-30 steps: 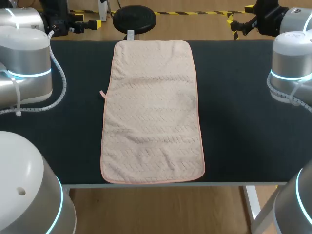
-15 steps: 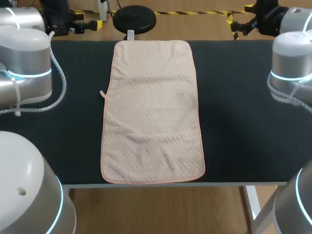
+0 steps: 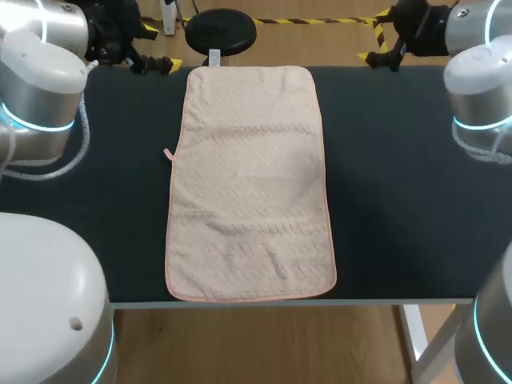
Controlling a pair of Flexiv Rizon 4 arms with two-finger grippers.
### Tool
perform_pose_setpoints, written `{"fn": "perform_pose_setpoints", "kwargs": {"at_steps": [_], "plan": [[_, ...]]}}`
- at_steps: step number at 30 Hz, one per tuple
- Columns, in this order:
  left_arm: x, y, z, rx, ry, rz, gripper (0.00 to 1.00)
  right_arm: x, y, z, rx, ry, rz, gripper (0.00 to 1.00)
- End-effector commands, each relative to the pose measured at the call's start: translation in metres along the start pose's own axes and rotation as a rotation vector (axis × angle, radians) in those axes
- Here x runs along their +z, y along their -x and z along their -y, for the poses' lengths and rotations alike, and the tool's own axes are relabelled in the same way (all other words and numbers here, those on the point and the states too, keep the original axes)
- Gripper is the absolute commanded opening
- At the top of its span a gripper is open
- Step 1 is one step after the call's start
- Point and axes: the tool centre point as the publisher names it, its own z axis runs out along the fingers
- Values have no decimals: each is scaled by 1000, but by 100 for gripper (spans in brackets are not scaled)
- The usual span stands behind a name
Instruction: Fold the towel
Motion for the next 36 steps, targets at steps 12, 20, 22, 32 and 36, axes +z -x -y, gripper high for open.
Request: {"fn": "perform_pose_setpoints", "kwargs": {"at_steps": [12,20,22,32,36], "plan": [[-27,2,-22,233,483,-152,100,5,-16,-10,-100,-306,-252,100],[-27,2,-22,233,483,-152,100,5,-16,-10,-100,-306,-252,100],[-27,2,-22,233,483,-152,100,5,-16,-10,-100,-306,-252,100],[7,-27,-34,475,729,-220,100,28,-62,-28,-3,-411,-297,100],[21,-39,-43,466,764,-279,100,34,-83,-28,48,-477,-322,100]]}}
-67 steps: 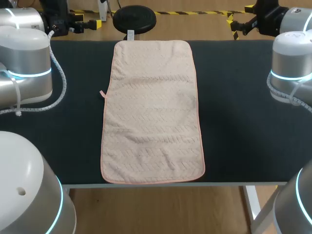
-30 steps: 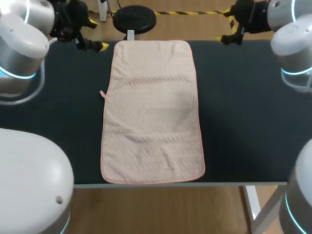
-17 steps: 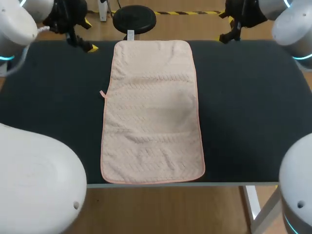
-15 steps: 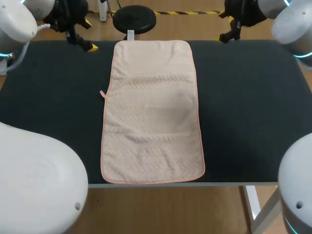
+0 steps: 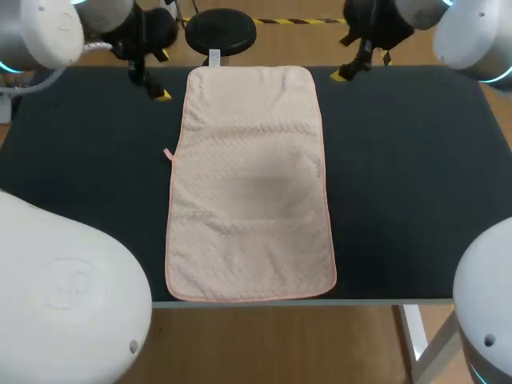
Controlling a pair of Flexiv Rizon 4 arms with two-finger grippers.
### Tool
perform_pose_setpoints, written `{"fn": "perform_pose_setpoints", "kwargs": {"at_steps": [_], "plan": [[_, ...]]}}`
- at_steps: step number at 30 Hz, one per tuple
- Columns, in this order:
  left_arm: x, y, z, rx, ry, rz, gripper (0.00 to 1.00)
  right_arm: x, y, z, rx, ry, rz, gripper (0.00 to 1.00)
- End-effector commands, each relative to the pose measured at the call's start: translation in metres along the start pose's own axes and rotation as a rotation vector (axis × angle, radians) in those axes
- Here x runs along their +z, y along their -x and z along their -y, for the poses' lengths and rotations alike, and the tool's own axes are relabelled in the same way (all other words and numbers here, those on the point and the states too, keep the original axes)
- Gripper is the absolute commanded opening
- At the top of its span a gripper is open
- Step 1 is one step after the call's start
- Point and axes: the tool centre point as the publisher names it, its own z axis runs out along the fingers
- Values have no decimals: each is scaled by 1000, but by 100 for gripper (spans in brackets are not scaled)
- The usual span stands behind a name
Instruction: Fold the towel
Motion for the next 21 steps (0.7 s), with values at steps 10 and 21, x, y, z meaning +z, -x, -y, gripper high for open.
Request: {"fn": "perform_pose_setpoints", "kwargs": {"at_steps": [10,21], "plan": [[56,-16,20,-24,224,-146,100,40,-46,1,50,-244,-69,100],[89,-37,24,-61,198,-202,100,72,-82,18,-260,-302,-208,100]]}}
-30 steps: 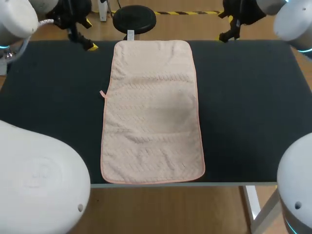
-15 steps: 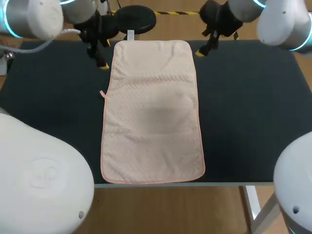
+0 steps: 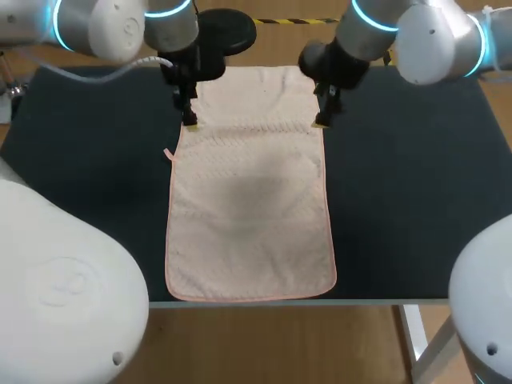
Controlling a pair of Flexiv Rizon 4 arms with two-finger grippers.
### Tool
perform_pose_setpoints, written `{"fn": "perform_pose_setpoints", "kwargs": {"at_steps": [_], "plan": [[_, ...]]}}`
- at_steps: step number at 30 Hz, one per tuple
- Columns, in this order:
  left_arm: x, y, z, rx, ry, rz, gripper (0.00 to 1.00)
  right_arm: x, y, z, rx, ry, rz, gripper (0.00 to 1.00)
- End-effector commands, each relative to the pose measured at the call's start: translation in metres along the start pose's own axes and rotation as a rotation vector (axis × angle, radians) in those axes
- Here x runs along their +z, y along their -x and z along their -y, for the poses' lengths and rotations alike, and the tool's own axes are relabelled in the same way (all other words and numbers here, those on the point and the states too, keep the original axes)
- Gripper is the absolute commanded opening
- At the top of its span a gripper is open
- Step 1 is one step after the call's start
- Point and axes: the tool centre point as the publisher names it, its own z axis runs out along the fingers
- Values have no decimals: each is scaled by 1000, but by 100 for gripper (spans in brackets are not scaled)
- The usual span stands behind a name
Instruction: Fold the towel
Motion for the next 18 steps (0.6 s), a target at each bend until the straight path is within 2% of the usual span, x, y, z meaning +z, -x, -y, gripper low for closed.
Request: {"fn": "perform_pose_setpoints", "kwargs": {"at_steps": [1,8,18], "plan": [[17,1,3,-13,-19,-15,100,12,1,-1,-101,-42,-45,100],[42,-6,2,-12,-68,-19,100,37,-8,8,-114,-58,-92,100],[70,-3,-2,28,-108,-31,100,66,-6,19,-57,-71,-110,100]]}}
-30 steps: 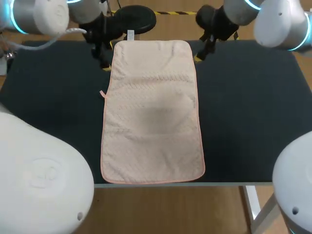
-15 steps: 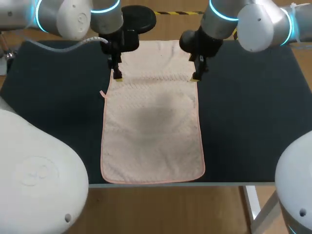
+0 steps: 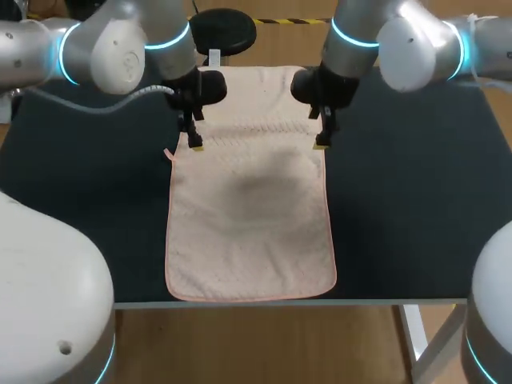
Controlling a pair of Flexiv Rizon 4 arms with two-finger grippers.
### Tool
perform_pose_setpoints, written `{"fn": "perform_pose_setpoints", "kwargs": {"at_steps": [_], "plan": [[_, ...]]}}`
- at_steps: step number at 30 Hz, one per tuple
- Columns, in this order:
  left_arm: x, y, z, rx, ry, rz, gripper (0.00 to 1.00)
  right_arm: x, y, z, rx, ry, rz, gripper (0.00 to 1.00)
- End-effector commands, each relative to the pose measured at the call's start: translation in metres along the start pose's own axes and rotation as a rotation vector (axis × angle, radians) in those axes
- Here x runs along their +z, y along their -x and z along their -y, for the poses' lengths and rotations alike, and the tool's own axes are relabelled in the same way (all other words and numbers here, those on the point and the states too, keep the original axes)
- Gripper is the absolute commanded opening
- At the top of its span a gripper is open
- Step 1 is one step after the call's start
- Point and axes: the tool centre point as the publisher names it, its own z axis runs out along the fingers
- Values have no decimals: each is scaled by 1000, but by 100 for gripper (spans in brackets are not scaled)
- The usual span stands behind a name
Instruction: Fold the towel
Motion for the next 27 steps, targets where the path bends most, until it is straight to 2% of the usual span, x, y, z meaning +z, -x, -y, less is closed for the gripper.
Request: {"fn": "perform_pose_setpoints", "kwargs": {"at_steps": [1,10,27], "plan": [[14,6,-6,4,-19,-19,100,16,8,1,4,-2,-14,100],[34,4,-17,8,32,-47,100,35,6,5,9,-24,-40,100],[57,1,-22,23,40,-56,100,58,7,8,15,-64,-31,100]]}}
